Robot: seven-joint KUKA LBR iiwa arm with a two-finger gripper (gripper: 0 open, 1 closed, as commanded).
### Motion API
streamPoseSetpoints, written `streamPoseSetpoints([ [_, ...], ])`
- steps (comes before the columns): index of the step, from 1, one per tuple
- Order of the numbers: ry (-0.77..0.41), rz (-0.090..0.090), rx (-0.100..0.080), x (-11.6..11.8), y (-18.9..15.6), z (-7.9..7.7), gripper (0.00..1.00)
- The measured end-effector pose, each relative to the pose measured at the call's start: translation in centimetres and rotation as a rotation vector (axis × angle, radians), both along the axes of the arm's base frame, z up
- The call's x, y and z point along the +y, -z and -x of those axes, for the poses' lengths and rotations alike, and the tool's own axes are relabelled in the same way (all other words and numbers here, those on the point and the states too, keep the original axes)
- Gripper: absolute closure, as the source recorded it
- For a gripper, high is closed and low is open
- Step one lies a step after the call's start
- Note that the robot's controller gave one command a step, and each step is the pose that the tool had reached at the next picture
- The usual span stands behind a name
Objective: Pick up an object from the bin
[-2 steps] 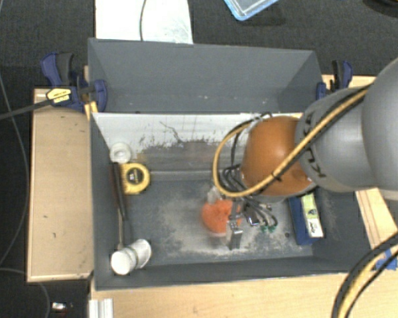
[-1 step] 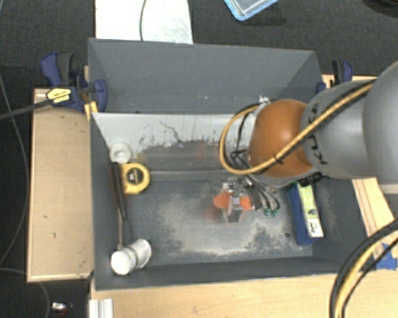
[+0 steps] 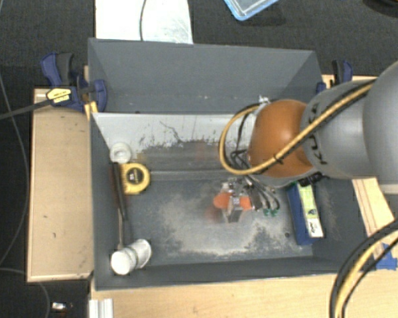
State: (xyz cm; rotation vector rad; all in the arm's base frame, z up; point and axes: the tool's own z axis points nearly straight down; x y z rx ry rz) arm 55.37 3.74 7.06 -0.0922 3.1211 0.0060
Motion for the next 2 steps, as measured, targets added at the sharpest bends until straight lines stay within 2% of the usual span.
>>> streamPoseSetpoints([
  [2, -0.046, 0.001, 0.006, -1.3, -13.3, -0.2, 1.00],
])
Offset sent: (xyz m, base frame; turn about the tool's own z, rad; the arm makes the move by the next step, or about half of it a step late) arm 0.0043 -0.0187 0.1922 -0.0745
